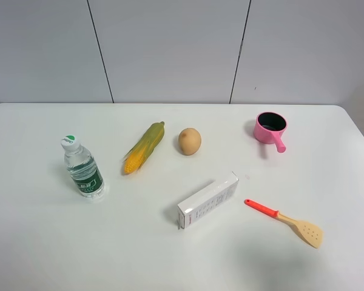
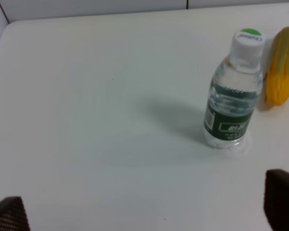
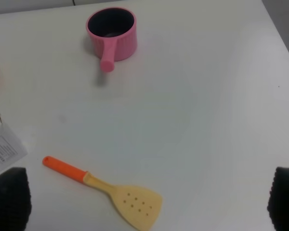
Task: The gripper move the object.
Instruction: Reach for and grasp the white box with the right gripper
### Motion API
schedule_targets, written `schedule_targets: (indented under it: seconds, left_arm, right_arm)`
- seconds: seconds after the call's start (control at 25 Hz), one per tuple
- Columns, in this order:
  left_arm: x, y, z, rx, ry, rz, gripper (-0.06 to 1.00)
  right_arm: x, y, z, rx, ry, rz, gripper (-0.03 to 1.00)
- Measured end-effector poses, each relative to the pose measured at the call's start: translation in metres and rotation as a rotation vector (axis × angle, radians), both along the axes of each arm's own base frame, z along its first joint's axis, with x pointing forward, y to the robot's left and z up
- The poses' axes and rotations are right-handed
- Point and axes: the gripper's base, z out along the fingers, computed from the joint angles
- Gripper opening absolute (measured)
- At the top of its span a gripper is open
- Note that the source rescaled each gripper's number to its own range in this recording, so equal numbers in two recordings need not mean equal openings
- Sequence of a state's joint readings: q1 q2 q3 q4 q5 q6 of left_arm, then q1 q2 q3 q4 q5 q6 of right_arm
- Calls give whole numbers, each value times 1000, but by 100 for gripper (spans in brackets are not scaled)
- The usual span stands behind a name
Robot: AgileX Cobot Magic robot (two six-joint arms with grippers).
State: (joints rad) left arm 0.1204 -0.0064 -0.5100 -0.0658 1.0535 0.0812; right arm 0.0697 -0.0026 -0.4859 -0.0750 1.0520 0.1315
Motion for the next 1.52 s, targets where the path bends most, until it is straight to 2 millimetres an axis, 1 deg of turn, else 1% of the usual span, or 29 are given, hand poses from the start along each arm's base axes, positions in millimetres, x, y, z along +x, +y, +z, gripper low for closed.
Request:
schedule_targets:
  seconds: [0.8,1.2,1.28,1.32,1.44,1.52]
  left_arm:
    - [0,0,0,0,0,0,100]
    - [0,0,0,0,0,0,100]
    - [0,0,0,0,0,0,100]
    - [0,0,0,-1,0,-1,100]
    - [0,0,0,-1,0,-1,100]
    - [0,0,0,-1,0,-1,100]
  right_arm:
    - [0,0,0,0,0,0,100]
    - [0,0,0,-40,0,16,100]
    - [-2,0,4,-42,-15,17,100]
    - [-4,-1,9,-46,-35,19,100]
    - [-11,-1,32,-61,-100,27,100]
    - [-11,-1,50,-79,-118,35,100]
